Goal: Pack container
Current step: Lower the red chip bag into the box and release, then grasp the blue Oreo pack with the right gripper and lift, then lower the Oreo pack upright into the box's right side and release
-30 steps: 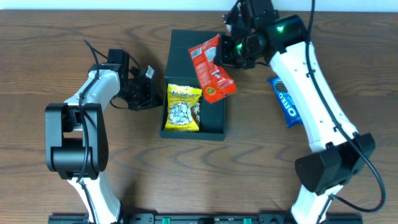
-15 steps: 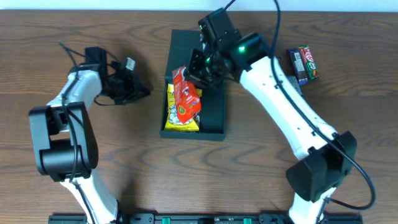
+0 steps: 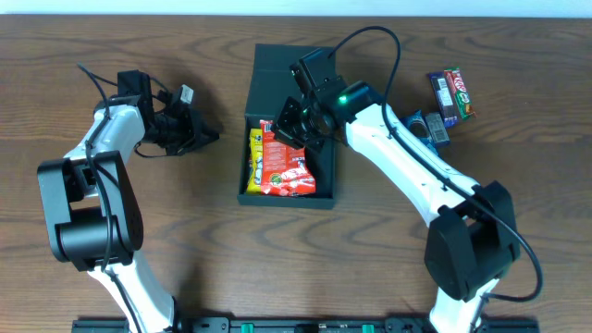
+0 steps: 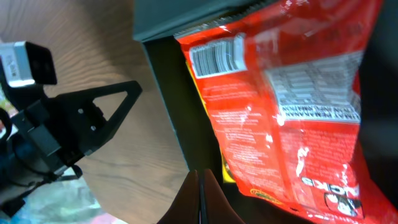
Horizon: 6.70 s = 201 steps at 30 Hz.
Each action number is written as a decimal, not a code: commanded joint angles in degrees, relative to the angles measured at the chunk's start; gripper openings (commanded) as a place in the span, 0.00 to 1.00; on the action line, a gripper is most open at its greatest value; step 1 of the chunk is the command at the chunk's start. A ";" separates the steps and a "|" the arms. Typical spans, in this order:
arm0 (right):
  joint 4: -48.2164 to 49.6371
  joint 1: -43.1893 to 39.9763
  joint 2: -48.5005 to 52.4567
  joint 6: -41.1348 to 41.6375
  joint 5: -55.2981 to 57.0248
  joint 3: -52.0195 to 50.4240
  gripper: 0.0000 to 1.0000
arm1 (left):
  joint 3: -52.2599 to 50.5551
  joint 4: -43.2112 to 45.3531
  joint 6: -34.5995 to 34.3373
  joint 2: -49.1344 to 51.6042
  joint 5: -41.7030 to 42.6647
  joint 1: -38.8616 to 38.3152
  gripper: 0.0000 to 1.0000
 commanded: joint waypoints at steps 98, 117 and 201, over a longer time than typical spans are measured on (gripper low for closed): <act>-5.51 -30.21 -1.62 -57.02 31.26 -11.08 0.74 | 0.09 -1.27 0.15 -1.16 -7.63 -9.38 0.06; 2.86 -30.18 -1.62 -58.80 27.80 -22.67 0.72 | 0.09 -1.31 0.15 -1.16 -7.63 -9.38 0.06; -17.99 6.93 9.64 -17.05 33.62 8.04 0.02 | 0.09 -1.42 0.20 -1.16 -7.61 -8.85 0.06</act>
